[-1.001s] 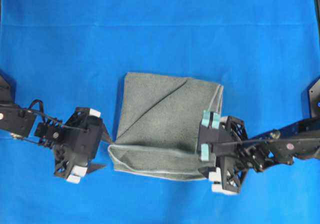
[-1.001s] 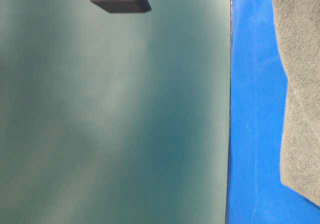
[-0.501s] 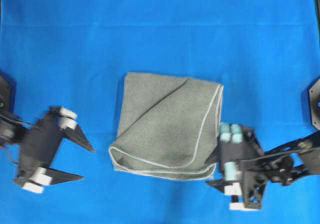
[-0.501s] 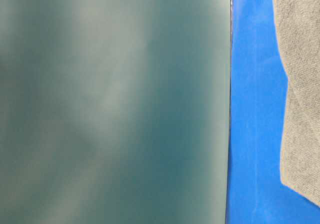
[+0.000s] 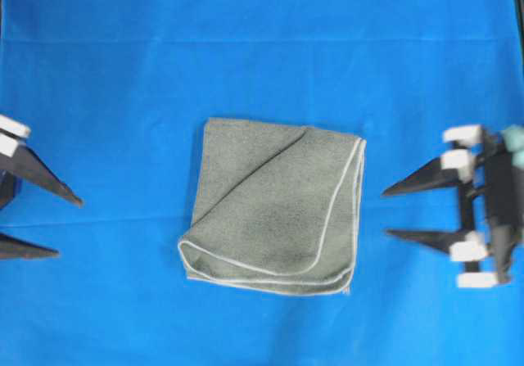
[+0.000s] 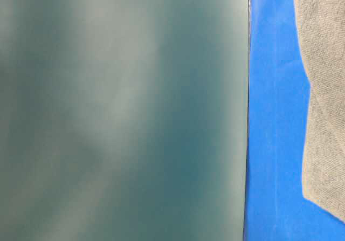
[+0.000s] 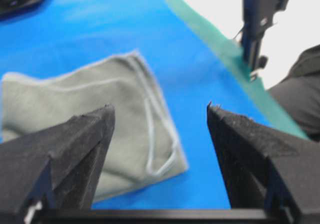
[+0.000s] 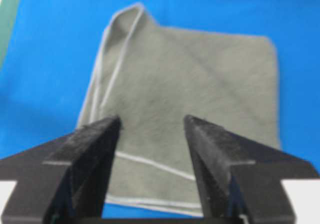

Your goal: Fold a large towel.

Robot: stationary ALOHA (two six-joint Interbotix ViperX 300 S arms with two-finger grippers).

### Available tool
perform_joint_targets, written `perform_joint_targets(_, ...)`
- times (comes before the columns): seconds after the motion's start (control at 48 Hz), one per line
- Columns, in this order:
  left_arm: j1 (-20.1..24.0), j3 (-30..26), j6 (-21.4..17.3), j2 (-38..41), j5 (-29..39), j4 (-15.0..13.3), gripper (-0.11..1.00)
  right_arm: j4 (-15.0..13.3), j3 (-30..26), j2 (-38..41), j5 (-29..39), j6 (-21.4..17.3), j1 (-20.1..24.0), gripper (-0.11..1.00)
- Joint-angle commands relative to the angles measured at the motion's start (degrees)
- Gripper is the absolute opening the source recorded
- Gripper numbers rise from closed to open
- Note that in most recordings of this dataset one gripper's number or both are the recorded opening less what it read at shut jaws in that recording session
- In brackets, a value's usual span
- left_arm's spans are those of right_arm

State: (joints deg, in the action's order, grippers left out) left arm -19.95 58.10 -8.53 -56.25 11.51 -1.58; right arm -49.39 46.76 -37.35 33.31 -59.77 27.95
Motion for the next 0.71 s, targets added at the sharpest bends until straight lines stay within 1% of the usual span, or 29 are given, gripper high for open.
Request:
perform_joint_targets(0.0, 2.7, 0.9, 0.0, -2.3, 0.2, 0.1, 0.71, -2.6, 2.5, -6.2, 0.4, -1.8, 0.1, 0.58)
perform_joint_targets(0.146, 7.6, 5.1, 0.3, -7.6, 0.3, 0.0, 0.71, -6.9, 8.8, -14.4, 1.1, -6.8, 0.1, 0.57)
perform_joint_targets(0.334, 11.4, 11.3, 1.8, -15.6, 0.2, -0.4, 0.71, -14.0, 17.4, -22.8, 3.8, -16.4, 0.1, 0.57)
perform_joint_targets(0.355, 11.5, 12.1, 2.0, -16.5, 0.1, -0.6, 0.71, -15.1, 18.7, -23.6, 4.4, -18.2, 0.1, 0.57)
perform_joint_targets(0.438, 11.9, 14.9, 3.8, -19.4, 0.0, -0.7, 0.71, -17.8, 21.4, -25.1, 6.1, -22.9, 0.1, 0.57)
perform_joint_targets(0.563, 12.3, 17.6, 6.9, -21.4, 0.5, -0.7, 0.71, -19.9, 24.1, -24.7, 9.1, -28.7, 0.1, 0.57)
perform_joint_targets(0.688, 12.9, 18.2, 8.0, -20.9, 0.3, -0.7, 0.71, -20.1, 24.8, -22.5, 10.5, -31.3, 0.1, 0.57)
